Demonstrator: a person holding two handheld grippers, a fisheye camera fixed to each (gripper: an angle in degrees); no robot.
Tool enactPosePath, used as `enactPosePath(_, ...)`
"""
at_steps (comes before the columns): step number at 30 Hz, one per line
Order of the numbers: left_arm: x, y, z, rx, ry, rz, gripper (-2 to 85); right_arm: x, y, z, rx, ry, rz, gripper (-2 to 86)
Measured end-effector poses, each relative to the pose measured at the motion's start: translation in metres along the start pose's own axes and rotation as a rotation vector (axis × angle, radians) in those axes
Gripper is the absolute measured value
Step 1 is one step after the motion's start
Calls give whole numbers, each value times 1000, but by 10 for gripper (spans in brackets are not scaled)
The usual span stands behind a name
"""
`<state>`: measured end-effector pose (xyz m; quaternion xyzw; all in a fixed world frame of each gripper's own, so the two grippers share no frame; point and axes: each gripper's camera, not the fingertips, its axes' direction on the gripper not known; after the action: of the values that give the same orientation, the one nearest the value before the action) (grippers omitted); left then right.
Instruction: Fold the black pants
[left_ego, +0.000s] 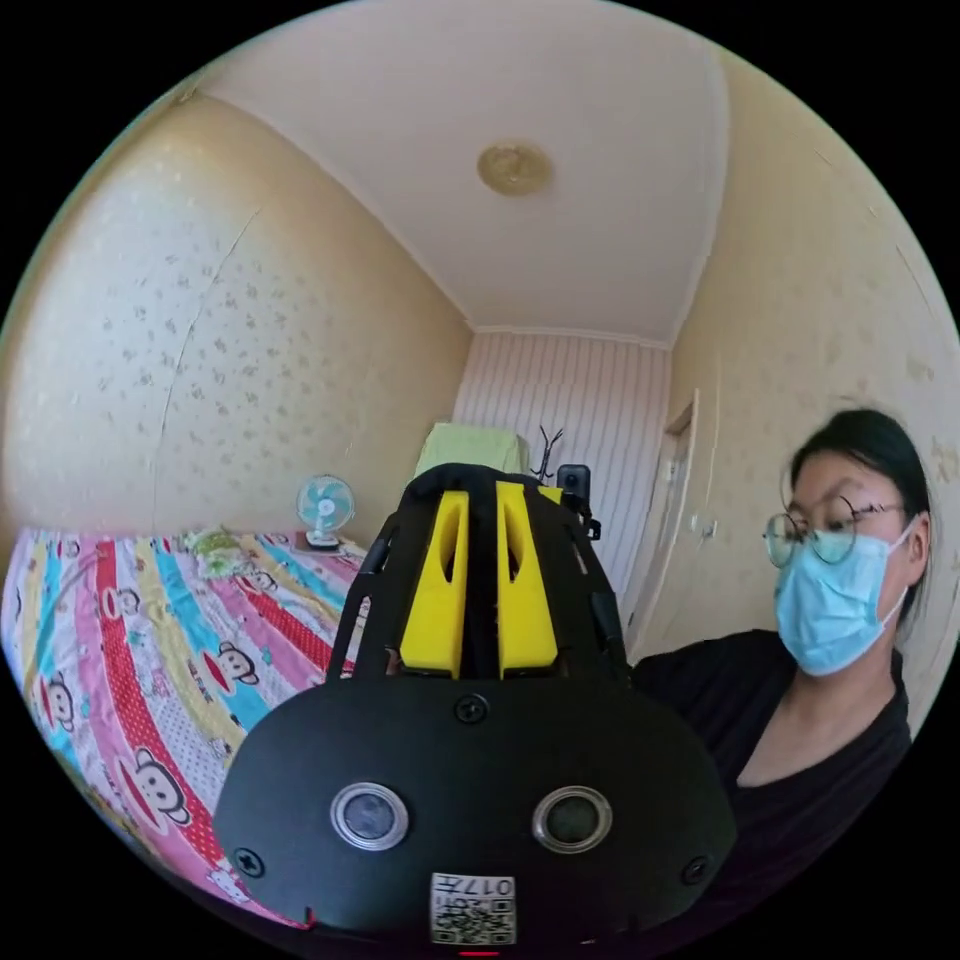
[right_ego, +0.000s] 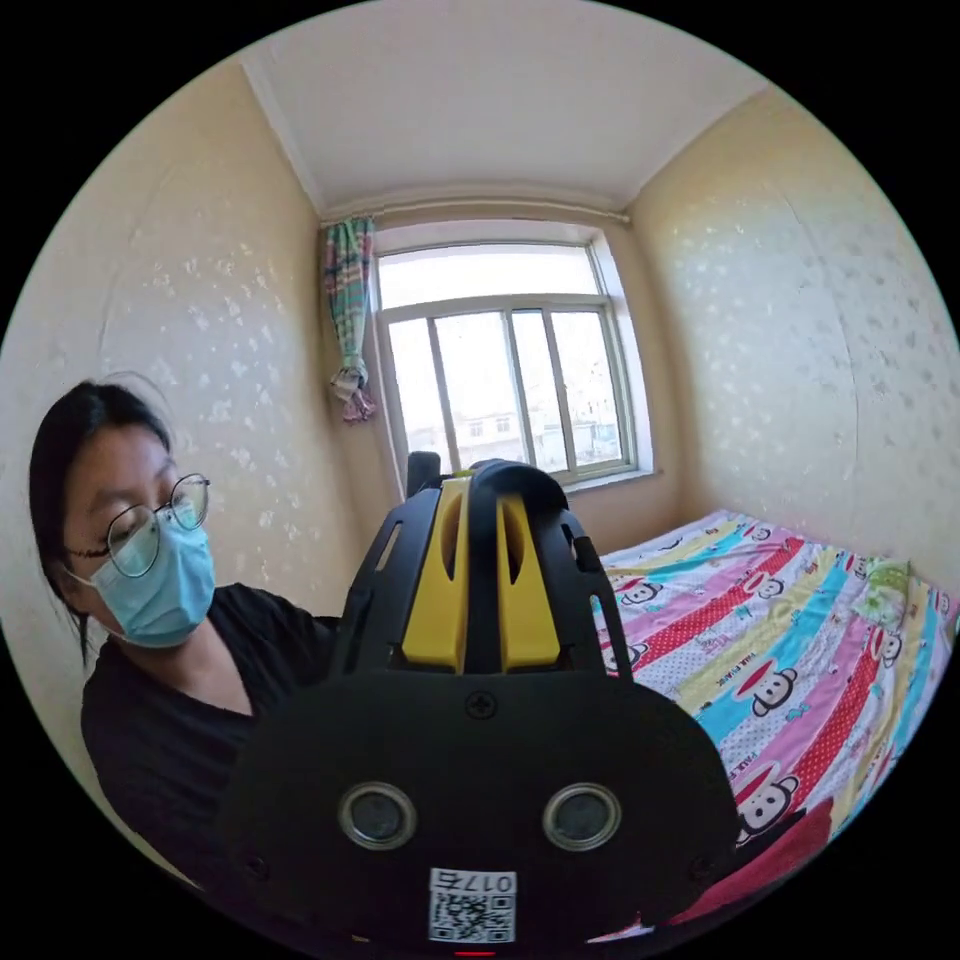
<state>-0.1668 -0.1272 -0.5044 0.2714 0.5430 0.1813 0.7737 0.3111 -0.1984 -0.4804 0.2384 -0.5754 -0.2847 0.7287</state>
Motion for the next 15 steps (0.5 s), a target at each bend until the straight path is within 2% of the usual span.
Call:
enactPosePath(4, -100, -8, 54, -104, -98, -180, 49, 114, 3, 23, -70, 103, 205, 30)
enactPosePath(7, -156, -10, 101, -218, -282, -171, 49, 199, 8, 43, -179, 224, 362, 30)
enactPosePath(9, -186, -2, 125, -290, -330, -199, 49, 233, 25, 54, -176, 266, 457, 30)
enactPosePath(11, -206, 16, 139, -332, -354, -228, 49, 245, 62, 72, -208, 357, 440, 31)
enactPosePath(15, -203, 117, 143, -351, -365, -121, 50, 216, 166, 85, -180, 364, 286, 35)
